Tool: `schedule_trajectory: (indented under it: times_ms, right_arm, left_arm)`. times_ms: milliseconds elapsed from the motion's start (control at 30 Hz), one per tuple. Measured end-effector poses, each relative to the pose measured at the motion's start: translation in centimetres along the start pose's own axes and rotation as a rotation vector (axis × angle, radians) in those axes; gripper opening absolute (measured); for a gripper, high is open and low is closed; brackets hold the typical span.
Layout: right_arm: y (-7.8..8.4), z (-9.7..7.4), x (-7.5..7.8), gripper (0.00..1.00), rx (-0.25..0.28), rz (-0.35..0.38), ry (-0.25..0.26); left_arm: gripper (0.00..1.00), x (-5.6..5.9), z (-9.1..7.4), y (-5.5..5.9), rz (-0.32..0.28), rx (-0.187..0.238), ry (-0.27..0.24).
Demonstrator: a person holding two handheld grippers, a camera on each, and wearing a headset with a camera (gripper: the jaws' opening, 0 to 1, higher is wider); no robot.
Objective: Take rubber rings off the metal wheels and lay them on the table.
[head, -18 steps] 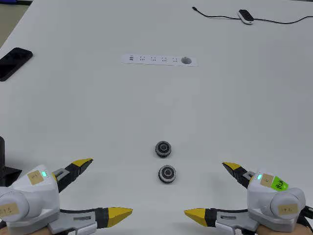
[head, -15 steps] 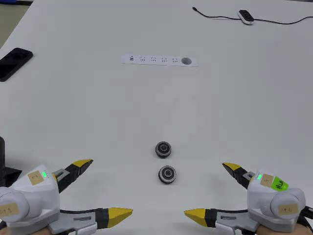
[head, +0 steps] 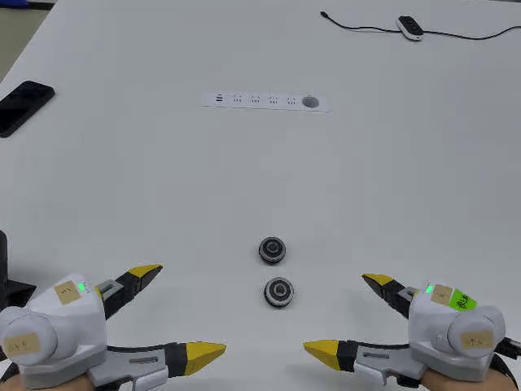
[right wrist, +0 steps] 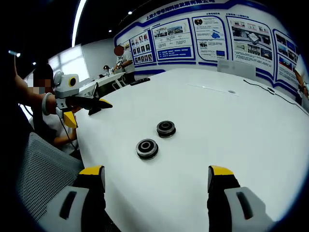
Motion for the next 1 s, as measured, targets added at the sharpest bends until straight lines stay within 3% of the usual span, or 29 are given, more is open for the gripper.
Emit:
schedule_trajectory:
  times_ms: [500,1000]
  right_arm:
    - [0.0,0.8,-0.6,0.74,-0.019,0.058,-0.026]
    - [-0.1,1.7,-1.0,0.68,-0.019,0.094,-0.050]
  left_arm:
    - [0.88,0.3,0.8,0.0,0.006,-0.023,0.025]
    - [0.82,0.4,2.3,-0.3,0.030,-0.046,0.059]
Point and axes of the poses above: the centre of the closed fingertips' face, and the gripper's own axes: z roughly forward along the fingers, x roughly to its right, y roughly out of its underside, the point moved 7 cm from there along -z, roughly backward along the fingers, and after that the axes turned 2 degrees about -y, right-handed, at the moved point
